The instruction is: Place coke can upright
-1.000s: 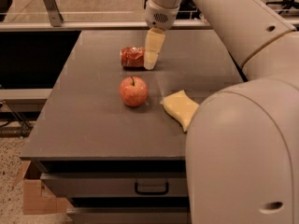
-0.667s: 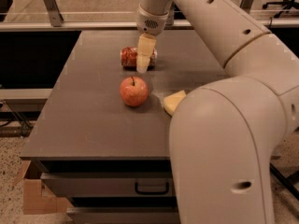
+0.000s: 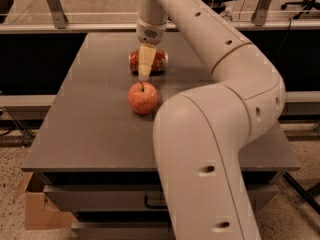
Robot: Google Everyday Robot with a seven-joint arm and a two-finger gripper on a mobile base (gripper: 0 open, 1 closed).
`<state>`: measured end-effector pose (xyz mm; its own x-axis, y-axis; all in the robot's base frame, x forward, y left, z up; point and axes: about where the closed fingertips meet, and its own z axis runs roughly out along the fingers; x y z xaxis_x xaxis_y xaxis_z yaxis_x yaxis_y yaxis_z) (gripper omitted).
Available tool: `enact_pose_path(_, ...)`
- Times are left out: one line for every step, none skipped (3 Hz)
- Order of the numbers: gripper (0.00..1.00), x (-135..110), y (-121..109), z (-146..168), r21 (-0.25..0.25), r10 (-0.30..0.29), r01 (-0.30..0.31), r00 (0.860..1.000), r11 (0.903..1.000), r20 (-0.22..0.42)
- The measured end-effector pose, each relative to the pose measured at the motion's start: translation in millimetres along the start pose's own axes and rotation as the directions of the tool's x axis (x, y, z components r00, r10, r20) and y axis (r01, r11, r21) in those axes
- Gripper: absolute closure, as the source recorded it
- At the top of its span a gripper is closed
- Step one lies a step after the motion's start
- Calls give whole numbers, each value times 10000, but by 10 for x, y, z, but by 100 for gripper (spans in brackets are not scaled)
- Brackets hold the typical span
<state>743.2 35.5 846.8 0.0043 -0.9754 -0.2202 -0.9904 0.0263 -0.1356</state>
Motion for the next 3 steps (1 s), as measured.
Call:
enact_pose_path(26, -28, -110, 115, -69, -187, 185, 9995, 9998, -267)
enact_pose_path(49, -7, -160, 59, -45, -379, 377, 9979, 9993, -518)
enact_pose_path(72, 171, -142, -435, 467, -444, 454, 9987, 9979, -231)
